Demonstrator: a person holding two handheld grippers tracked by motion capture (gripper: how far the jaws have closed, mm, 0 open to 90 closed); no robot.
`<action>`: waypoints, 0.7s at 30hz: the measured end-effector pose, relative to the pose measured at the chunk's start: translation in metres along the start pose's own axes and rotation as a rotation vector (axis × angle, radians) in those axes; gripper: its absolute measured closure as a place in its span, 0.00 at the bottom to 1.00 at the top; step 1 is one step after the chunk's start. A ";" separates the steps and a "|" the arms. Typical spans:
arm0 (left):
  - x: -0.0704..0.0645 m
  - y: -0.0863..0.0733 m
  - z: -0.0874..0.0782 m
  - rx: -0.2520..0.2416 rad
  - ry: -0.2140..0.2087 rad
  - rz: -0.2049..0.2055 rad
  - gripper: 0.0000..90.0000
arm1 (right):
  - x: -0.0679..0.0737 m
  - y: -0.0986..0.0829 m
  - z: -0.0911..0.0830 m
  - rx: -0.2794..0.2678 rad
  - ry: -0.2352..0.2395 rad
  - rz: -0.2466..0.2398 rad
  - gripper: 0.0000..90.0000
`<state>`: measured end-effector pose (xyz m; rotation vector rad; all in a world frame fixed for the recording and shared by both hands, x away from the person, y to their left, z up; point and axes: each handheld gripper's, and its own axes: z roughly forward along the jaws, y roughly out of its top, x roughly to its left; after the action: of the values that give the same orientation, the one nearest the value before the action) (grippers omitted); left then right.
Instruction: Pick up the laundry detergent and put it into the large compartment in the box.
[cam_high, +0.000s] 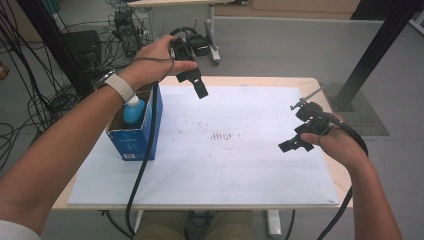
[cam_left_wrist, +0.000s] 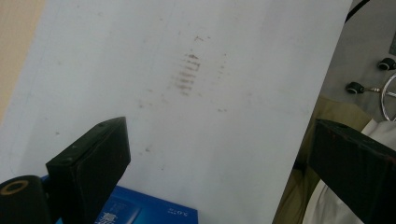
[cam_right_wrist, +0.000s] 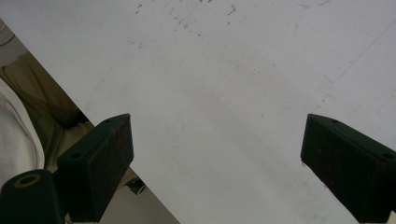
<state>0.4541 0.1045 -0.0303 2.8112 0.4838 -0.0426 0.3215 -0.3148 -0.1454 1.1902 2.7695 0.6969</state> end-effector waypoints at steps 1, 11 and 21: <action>0.000 0.000 0.001 0.003 -0.004 0.007 0.07 | 0.000 0.001 0.000 0.000 0.000 -0.002 0.10; -0.004 -0.003 0.016 0.022 -0.002 0.071 0.07 | 0.003 0.003 0.001 0.000 -0.002 -0.006 0.10; -0.009 0.003 0.029 0.045 -0.004 0.103 0.07 | 0.002 0.001 0.002 -0.001 -0.001 0.003 0.10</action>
<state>0.4466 0.0908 -0.0564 2.8752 0.3404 -0.0375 0.3211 -0.3116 -0.1459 1.1944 2.7668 0.6970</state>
